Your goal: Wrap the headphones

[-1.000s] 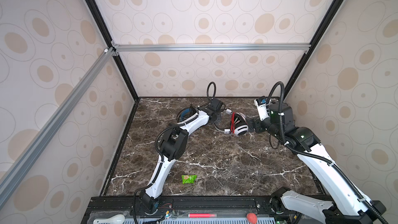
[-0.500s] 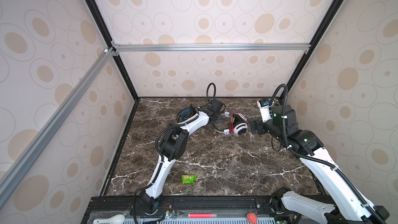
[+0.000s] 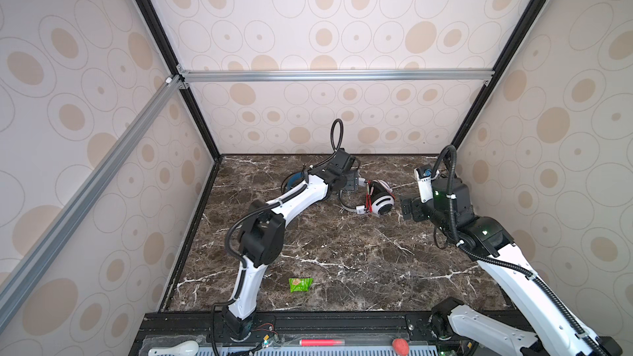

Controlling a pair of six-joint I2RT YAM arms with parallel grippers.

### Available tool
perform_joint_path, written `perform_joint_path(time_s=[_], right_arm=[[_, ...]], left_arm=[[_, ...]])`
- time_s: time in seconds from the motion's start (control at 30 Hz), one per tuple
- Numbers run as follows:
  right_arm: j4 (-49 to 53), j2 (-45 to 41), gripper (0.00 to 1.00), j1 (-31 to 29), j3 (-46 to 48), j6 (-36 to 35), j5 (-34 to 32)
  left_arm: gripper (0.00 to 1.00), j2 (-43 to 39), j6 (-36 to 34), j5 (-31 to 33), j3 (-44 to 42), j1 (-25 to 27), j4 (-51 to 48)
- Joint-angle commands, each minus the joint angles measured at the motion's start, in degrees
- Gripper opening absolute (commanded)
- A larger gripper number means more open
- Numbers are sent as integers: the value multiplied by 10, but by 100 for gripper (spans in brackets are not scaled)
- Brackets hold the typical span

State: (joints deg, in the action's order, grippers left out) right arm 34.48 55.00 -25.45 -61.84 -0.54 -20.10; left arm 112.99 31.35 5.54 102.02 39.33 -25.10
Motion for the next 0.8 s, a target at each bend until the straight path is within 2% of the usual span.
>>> perform_joint_path(time_s=[0.0,0.1,0.17,0.27,0.3,0.4,0.53,0.6,0.77], right_arm=[[-47,-19,100,9,46,30,-32],[-85,-35,100,24,100,51,-63],[-103,-41,100,49,133,71,-75],[-139,-45,100,91,183,97,-78],[-155,-44,100,120,200,104,-73],[-230,-39,100,159,253,109,-75],[-373,-17,100,185,336,73,-48],[-418,3,100,194,361,70,-43],[-523,49,100,216,403,68,-5]], left_arm=[[91,-129,-52,43,-60,7,31],[98,-226,-61,173,-150,3,-11],[98,-286,-60,245,-217,-13,-28],[98,-360,-37,272,-321,-71,-32],[98,-382,-39,268,-363,-91,-14],[98,-423,-17,275,-471,-162,47],[98,-434,-31,339,-581,-207,165],[98,-438,-47,322,-636,-223,269],[98,-405,-157,334,-755,-223,571]])
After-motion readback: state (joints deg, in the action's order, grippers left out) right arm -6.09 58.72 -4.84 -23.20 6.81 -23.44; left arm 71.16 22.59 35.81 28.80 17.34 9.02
